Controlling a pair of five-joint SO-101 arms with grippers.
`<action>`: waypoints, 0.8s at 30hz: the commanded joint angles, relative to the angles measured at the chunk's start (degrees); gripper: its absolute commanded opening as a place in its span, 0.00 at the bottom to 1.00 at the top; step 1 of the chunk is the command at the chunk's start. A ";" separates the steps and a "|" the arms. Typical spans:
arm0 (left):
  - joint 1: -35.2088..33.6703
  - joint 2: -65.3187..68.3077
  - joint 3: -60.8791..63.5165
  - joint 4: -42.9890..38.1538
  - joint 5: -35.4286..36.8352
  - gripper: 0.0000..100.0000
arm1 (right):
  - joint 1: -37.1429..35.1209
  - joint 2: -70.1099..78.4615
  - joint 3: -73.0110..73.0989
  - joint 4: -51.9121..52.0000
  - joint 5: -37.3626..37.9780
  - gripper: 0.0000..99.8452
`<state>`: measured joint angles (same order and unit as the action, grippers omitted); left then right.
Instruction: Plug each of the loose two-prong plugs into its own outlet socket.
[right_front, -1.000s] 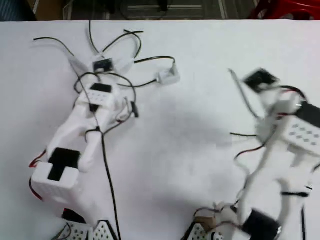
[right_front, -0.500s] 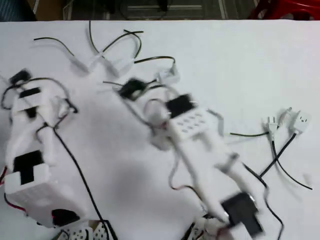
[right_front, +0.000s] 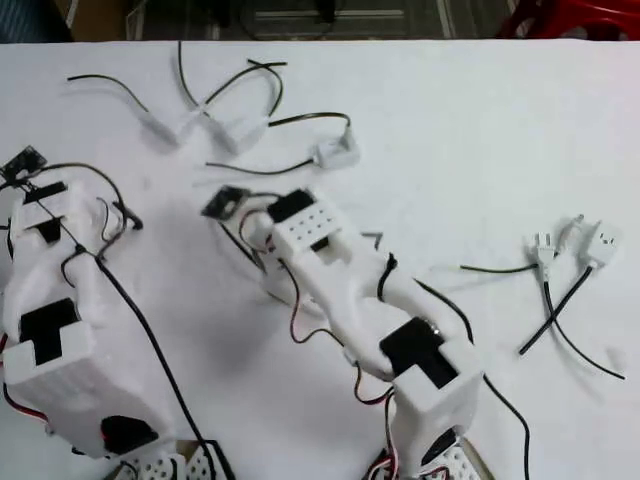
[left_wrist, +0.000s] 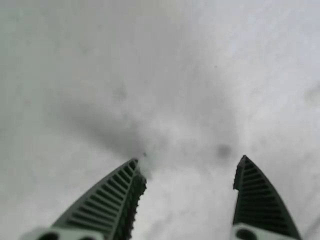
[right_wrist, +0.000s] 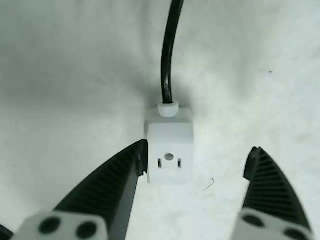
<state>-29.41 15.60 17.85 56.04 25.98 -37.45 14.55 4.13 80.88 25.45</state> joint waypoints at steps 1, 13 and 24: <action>-0.48 -1.19 -0.97 -0.97 -0.35 0.28 | 4.70 -0.13 -8.00 5.58 0.97 0.30; -0.22 -1.19 -0.97 -1.32 -0.35 0.28 | 10.42 5.58 -4.66 7.08 12.57 0.30; -0.48 -1.19 -1.05 -1.32 -0.35 0.28 | -12.09 8.57 -2.37 15.69 12.48 0.30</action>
<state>-29.41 15.60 17.85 55.52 25.98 -44.48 25.19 2.55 92.40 37.58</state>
